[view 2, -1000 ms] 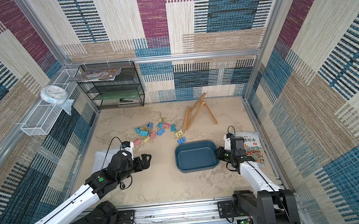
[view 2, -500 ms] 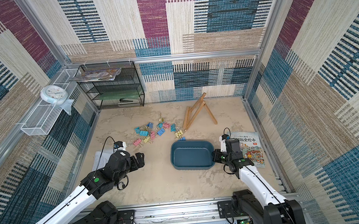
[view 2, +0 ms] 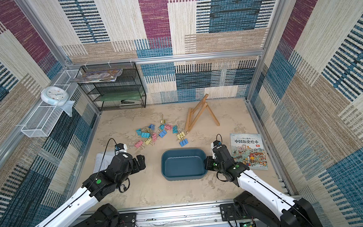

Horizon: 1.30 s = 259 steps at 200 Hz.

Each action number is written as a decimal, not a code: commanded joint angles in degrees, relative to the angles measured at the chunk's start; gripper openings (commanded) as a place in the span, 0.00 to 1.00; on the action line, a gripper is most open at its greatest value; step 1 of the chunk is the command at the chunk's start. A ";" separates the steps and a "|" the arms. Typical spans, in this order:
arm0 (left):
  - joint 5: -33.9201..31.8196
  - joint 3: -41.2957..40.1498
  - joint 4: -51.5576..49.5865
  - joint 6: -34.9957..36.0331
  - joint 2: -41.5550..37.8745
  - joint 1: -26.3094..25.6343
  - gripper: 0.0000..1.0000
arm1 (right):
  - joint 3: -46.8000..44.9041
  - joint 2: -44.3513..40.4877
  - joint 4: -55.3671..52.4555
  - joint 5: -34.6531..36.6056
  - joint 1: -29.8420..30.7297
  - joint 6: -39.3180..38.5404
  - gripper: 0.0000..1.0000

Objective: Put the binder clips in the storage box
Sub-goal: Adjust the storage box at the center of the board, then pick up the binder clip at the center of the board.

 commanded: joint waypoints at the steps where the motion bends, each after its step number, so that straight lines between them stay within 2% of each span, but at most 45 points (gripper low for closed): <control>1: -0.51 -0.19 0.66 0.10 0.06 0.04 0.99 | 1.75 2.69 0.78 5.87 3.79 4.81 0.01; 48: -0.23 -1.79 1.98 0.58 -0.59 0.04 0.99 | 4.67 10.40 4.37 11.52 12.90 7.34 0.01; 82: -0.23 -2.53 2.33 0.81 -1.13 0.03 0.99 | 4.98 14.86 5.53 13.03 15.49 7.64 0.05; 99: -0.30 -2.58 2.32 0.97 -1.21 0.04 0.99 | 4.41 14.60 5.53 13.58 15.80 7.90 0.12; 126: -0.15 -2.91 3.03 0.97 -1.10 0.04 0.99 | 5.09 12.52 4.56 14.04 15.97 7.01 0.29; 150: 0.21 -3.04 3.67 0.88 -0.90 0.04 0.99 | 8.98 11.38 1.77 16.88 15.97 5.17 0.41; 164: 0.39 -2.85 3.52 0.89 -0.90 0.04 0.99 | 12.22 11.68 0.35 19.49 15.88 4.12 0.44; 178: 0.62 -2.74 3.21 0.86 -1.08 -0.02 0.99 | 16.74 13.60 -0.33 20.81 15.59 1.23 0.43; 192: 0.97 -2.88 3.29 0.45 -1.34 0.04 0.99 | 23.71 19.14 -3.45 20.71 14.67 -0.66 0.41; 207: 1.46 -3.13 3.73 -0.03 -1.61 0.03 0.99 | 33.12 28.08 -10.07 22.90 13.91 0.36 0.38; 238: 2.47 -3.47 4.02 -0.43 -1.35 0.11 0.99 | 58.59 51.07 -27.98 27.46 13.51 0.96 0.35; 259: 2.45 -3.63 3.57 0.16 -1.26 0.12 0.99 | 71.44 62.44 -35.34 28.87 13.42 0.25 0.35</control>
